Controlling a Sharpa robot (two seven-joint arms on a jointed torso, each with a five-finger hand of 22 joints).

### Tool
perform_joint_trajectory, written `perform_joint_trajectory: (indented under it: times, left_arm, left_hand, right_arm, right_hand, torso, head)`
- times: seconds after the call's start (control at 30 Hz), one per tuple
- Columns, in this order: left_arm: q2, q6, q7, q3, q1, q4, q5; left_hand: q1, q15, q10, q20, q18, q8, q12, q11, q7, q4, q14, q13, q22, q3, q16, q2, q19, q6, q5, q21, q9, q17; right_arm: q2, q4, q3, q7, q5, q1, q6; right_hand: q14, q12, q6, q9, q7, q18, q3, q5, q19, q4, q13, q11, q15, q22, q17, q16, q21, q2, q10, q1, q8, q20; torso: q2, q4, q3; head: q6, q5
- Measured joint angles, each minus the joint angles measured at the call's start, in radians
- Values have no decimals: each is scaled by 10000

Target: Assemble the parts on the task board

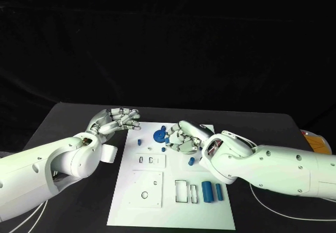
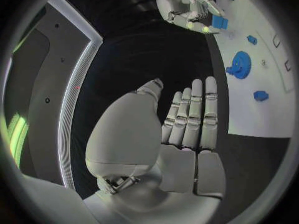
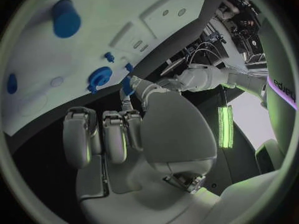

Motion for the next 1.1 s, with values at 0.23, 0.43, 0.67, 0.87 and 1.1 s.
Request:
perform_joint_trajectory:
  times: [0.23, 0.43, 0.67, 0.87, 1.1]
  left_arm:
    - [48, -1, -3, 0, 0, -24, 0]
    - [68, -4, -4, -1, 0, -29, 0]
    - [80, -7, -4, -1, -1, -29, 0]
    - [80, -7, -4, -2, -1, -25, 0]
    - [76, -7, -6, -2, -1, -25, 0]
  left_hand:
    - [0, 0, 0, 0, 0, 0, 0, 0, 0, 8, 0, 0, -1, 8, 0, 0, 0, 0, 0, 0, 0, 1]
    - [0, 0, 0, 0, -1, 0, 0, 0, 0, 8, 0, 0, -1, 8, 0, 0, 0, 0, 0, 0, -1, 0]
    - [0, 0, 0, 0, -1, 0, 0, 0, 0, 7, 0, 0, -1, 7, 0, 0, 1, 0, 0, 0, -2, -1]
    - [0, 0, 0, 0, 0, 0, 0, 0, 0, 7, 0, 0, -2, 8, 0, 0, 0, 0, 0, 0, -3, 8]
    - [0, 0, 0, 0, 0, 0, 0, 0, 0, 7, -72, 9, -2, 7, 0, 0, 1, 0, 0, 0, 7, 7]
  right_arm:
    - [555, -201, -50, -391, -558, -256, 116]
    - [892, -267, -80, -642, -1265, -479, 236]
    - [1107, -349, -93, -836, -1874, -694, 403]
    - [1244, -458, -99, -942, -2170, -834, 510]
    - [1295, -540, -103, -1013, -2375, -904, 592]
  right_hand:
    - [0, 0, 0, 0, 0, 0, -30, 0, 0, 33, 0, 0, 0, 0, 0, 0, 0, -89, 0, -175, 2, 0]
    - [0, -1, -1, 1, -1, 0, -30, 0, -2, 34, 0, -41, 0, 7, -1, 0, -1, -121, 1, -224, 6, -41]
    - [-1, -1, -2, 4, -2, 2, -87, -1, 0, 90, 0, -72, -73, 7, -1, 0, -1, -237, 2, -341, 245, -72]
    - [-1, -1, -3, 4, -3, 1, -87, -3, 0, 89, 0, -72, -72, 7, -1, 0, -1, -237, 2, -341, 245, -72]
    - [-1, -1, -9, 4, -9, 1, -61, -7, 0, 115, 0, -71, -72, 6, -1, 0, -1, -217, 2, -362, 245, -71]
  torso:
    - [-19, -11, -8]
    - [-19, -5, -7]
    - [-18, 2, -6]
    - [-13, -2, 0]
    - [-12, 0, -1]
  head:
    - [-70, 128]
    - [-120, 191]
    - [-204, 275]
    - [-279, 341]
    - [-331, 385]
